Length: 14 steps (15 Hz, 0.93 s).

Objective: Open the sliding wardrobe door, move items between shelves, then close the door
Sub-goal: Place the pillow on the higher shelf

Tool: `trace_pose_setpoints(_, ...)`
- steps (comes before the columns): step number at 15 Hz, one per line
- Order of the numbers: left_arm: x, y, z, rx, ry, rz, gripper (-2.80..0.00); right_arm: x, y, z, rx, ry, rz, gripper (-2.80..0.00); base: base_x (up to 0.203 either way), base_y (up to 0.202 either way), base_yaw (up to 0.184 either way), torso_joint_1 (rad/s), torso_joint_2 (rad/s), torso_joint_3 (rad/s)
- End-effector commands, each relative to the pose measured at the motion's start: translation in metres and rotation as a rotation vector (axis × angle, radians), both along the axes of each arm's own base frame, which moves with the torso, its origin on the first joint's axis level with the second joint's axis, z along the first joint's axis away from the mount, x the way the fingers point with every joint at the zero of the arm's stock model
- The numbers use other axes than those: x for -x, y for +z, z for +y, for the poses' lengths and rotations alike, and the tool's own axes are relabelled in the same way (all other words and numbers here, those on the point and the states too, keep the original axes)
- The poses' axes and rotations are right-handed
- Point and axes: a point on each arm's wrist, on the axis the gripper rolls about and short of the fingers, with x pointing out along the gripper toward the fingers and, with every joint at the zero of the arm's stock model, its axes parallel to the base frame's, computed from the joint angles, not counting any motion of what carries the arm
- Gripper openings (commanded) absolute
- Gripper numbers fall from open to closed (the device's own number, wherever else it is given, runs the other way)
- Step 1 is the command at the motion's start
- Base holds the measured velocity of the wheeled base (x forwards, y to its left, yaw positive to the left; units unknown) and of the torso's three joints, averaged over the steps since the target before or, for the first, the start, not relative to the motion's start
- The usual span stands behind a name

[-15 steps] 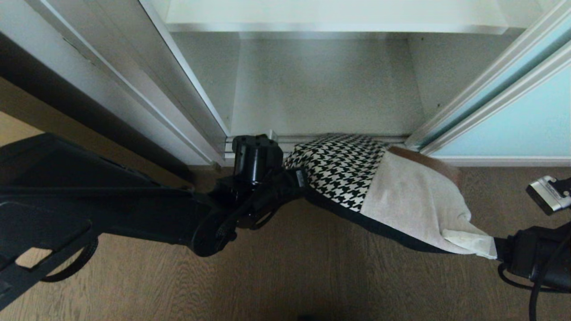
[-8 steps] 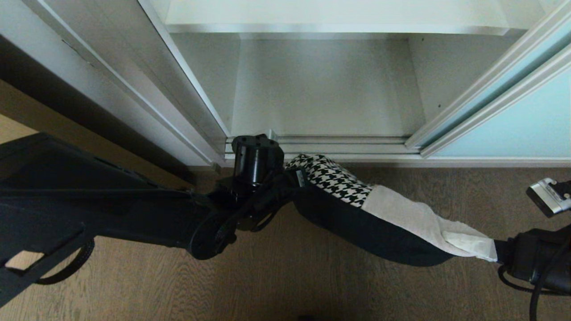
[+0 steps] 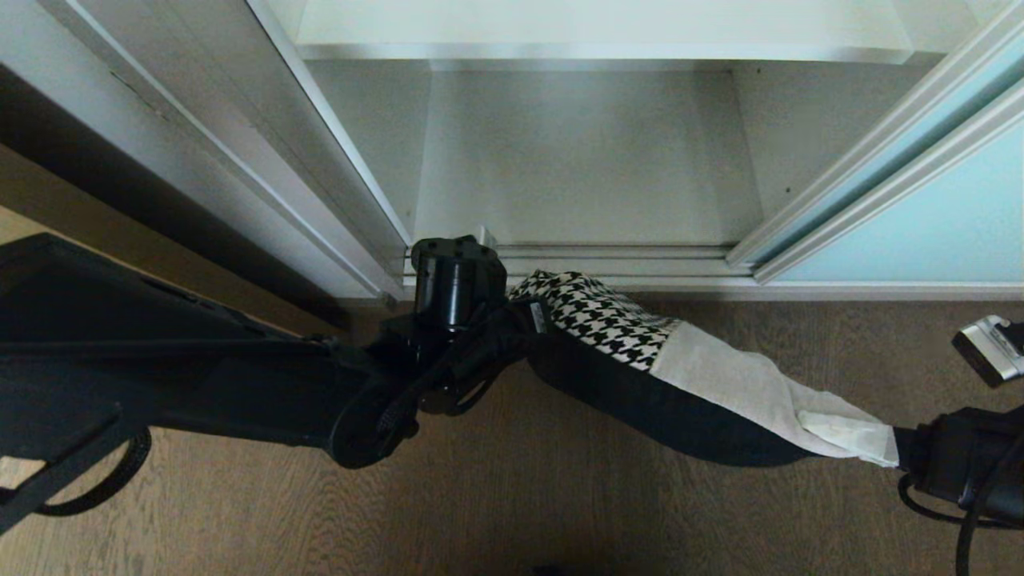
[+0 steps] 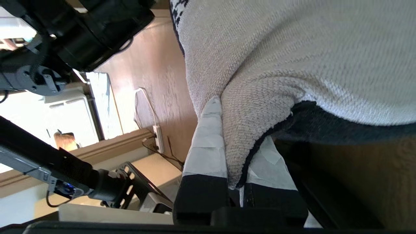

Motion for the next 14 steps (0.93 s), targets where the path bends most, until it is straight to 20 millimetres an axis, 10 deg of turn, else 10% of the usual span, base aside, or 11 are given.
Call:
trace_pose_setpoints(1,0.002,0.005,0.0,0.01,0.0,-0.012,-2.8,0.002,0.004,0.0,-0.005,0.005,-0.021,-2.8,0.0,0.0,0.0,0.0,0.0,0.0)
trace_pose_setpoints(14,0.042,0.016,-0.001,-0.021,-0.046,-0.035,-2.8,0.03,0.02,-0.001,-0.038,0.004,-0.082,-2.8,0.0,0.0,0.0,0.0,0.0,0.0)
